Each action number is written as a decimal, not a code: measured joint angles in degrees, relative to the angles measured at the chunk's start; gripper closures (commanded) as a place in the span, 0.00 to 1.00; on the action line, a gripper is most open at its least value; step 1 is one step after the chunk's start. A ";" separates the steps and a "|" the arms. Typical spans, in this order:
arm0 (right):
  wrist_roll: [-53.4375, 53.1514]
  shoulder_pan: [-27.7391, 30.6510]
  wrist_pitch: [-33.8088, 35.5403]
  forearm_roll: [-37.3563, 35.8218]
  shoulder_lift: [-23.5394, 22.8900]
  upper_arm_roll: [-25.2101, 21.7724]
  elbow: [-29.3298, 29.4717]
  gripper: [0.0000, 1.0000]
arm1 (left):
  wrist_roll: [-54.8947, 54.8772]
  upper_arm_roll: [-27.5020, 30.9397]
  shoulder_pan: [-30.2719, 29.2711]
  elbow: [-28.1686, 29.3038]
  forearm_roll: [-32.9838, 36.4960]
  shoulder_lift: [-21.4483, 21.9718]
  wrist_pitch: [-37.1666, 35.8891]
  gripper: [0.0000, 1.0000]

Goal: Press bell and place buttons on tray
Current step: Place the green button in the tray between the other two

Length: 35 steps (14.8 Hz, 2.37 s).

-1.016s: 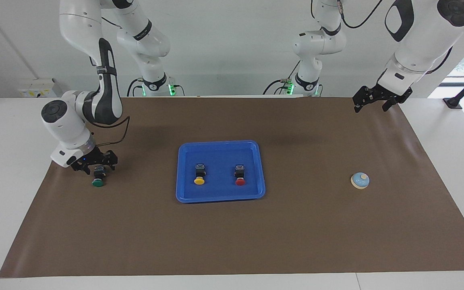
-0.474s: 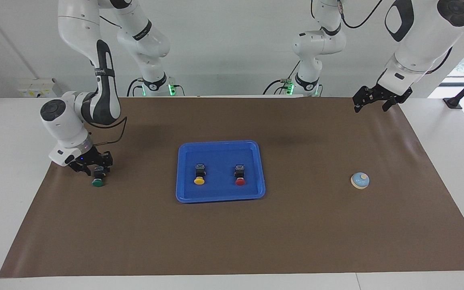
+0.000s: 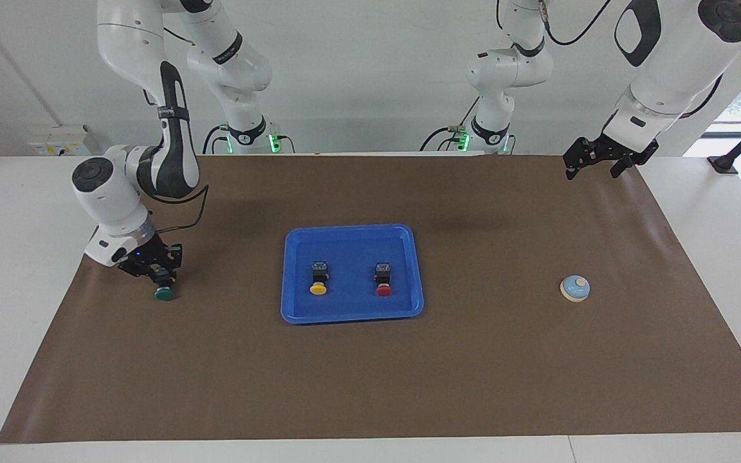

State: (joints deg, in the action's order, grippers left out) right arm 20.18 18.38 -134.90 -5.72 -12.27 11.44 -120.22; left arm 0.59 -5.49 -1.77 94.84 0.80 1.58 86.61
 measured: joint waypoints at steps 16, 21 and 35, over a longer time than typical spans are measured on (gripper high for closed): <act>-52.29 -38.04 12.11 0.85 -10.34 0.33 24.05 1.00 | 0.00 0.00 0.00 0.00 0.00 0.00 0.00 0.00; -53.43 -37.91 6.49 0.84 -13.46 -0.27 21.79 1.00 | 0.00 0.00 0.00 0.00 0.00 0.00 0.00 0.00; -52.84 -36.05 10.34 0.80 -8.46 -0.46 19.45 0.00 | 0.00 0.00 0.00 0.00 0.00 0.00 0.00 0.00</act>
State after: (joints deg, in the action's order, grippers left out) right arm -32.66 -17.67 -124.56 -4.92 -20.74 10.98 -100.77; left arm 0.59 -5.49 -1.77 94.84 0.80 1.58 86.61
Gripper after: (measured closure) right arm 0.000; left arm 0.000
